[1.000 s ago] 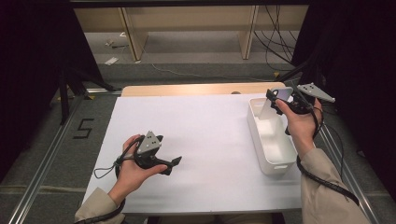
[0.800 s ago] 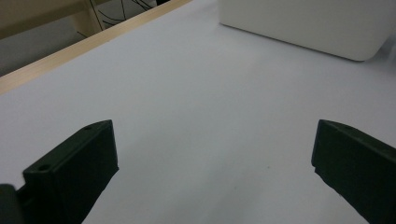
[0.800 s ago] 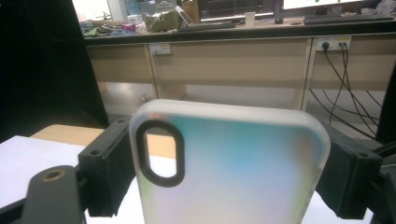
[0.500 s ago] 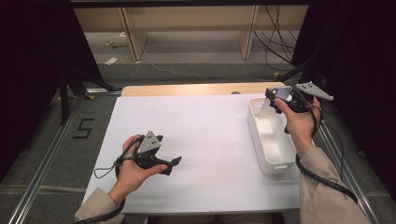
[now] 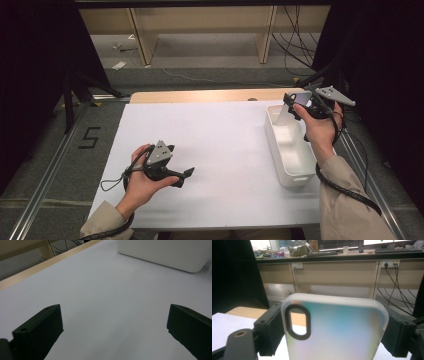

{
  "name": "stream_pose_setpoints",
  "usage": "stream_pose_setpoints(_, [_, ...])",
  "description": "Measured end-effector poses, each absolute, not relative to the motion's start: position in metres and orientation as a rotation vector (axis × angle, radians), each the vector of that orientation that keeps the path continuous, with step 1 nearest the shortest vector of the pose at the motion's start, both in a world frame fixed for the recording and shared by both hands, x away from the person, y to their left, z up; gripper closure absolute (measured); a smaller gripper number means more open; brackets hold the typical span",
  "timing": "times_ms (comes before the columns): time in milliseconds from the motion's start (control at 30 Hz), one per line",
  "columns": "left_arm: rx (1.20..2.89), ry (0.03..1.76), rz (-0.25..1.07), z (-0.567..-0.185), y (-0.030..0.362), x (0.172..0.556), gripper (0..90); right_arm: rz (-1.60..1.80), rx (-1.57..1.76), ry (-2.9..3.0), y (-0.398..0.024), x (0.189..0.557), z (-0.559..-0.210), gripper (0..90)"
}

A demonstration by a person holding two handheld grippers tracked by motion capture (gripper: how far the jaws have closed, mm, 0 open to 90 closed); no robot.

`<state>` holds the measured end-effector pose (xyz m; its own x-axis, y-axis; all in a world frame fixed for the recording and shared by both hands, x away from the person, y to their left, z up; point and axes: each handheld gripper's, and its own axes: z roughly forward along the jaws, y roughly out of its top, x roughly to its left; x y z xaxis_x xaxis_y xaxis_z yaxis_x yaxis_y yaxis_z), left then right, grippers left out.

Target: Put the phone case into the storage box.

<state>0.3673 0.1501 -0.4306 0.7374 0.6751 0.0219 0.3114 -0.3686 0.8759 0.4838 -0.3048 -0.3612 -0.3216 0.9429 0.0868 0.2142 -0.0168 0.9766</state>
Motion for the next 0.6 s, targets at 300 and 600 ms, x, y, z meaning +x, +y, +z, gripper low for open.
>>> stream_pose_setpoints(300, [1.971,0.751,0.473,-0.4307,0.1501,0.3674,0.0,1.392,1.227,1.595,-0.3041,0.4867,-0.3615,18.4])
stream_pose_setpoints(600, [1.971,0.751,0.472,-0.4307,0.1501,0.3674,0.0,1.388,1.229,1.599,-0.3029,0.4894,-0.3618,18.4])
